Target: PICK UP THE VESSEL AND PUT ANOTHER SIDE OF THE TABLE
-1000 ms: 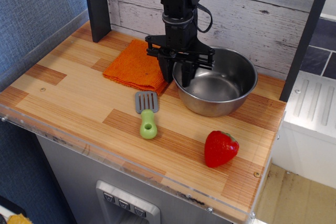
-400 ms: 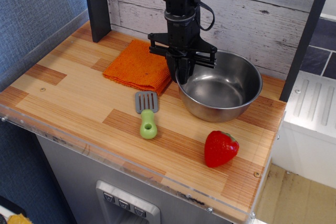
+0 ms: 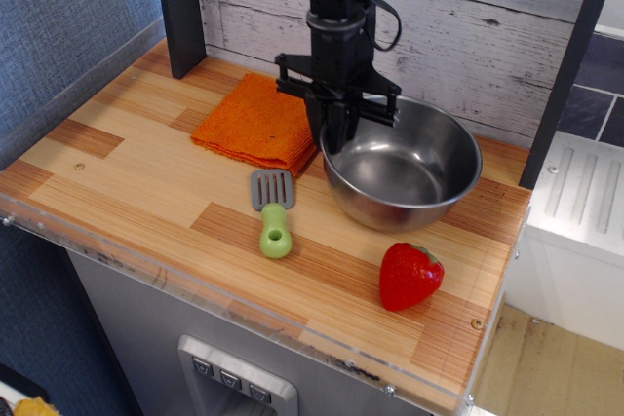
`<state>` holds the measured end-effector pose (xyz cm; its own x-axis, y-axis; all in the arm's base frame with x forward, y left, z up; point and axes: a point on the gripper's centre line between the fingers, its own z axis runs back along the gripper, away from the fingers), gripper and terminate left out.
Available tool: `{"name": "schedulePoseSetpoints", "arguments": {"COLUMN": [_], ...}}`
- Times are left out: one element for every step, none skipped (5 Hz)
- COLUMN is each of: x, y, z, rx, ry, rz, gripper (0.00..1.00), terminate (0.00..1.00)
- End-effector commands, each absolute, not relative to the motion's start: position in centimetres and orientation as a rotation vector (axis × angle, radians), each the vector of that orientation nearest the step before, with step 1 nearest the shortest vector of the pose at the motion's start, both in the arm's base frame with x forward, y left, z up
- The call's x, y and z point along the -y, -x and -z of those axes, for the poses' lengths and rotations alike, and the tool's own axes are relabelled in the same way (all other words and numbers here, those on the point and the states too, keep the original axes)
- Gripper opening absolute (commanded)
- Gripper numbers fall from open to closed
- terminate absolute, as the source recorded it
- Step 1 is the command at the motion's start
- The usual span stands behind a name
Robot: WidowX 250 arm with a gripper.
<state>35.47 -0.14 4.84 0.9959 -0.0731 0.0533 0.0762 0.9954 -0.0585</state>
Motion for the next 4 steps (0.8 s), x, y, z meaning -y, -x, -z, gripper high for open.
{"name": "schedulePoseSetpoints", "arguments": {"x": [-5.1,-8.0,-11.6,-14.4], "y": [-34.7,-33.4,-31.1,-29.0], "z": [-11.3,-12.0,-12.0,-12.1], "rx": [0.183,0.165,0.138,0.127], "ry": [0.059,0.043,0.018,-0.015], "rz": [-0.005,-0.042,-0.087,-0.142], "gripper": [0.0,0.0,0.0,0.0], "terminate": [0.0,0.0,0.0,0.0]}}
